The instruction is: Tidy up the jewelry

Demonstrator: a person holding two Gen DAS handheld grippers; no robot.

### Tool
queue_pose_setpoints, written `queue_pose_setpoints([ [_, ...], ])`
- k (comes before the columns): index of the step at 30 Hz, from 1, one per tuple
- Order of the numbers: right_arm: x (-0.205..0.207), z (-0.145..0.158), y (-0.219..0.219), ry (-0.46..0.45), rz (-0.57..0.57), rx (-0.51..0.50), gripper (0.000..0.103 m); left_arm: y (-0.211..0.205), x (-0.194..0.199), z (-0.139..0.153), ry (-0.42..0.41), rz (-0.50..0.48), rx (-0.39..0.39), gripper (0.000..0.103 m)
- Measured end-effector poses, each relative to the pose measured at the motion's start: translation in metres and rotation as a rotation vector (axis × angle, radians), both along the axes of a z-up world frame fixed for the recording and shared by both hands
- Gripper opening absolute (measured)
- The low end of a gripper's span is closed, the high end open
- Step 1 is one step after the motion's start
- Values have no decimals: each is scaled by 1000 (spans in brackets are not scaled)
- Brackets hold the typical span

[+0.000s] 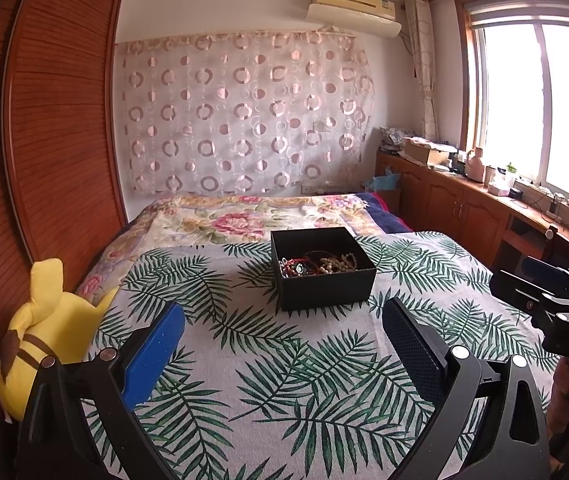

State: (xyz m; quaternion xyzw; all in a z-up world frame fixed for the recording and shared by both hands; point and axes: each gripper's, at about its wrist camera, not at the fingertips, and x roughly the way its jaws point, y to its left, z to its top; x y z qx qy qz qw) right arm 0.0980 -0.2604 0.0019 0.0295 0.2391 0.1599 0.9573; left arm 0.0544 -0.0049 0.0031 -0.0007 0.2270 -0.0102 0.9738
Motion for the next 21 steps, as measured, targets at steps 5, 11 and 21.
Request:
queue_pose_setpoints([
  [5,0,0,1,-1,1,0,101,0,0,0,1,-1,0,96],
  [11,0,0,2,-2,2,1,101,-1,-1,1,1,-2,-1,96],
  [21,0,-1,2,-2,2,0,101,-1,-3,3,8,-3,-8,96],
])
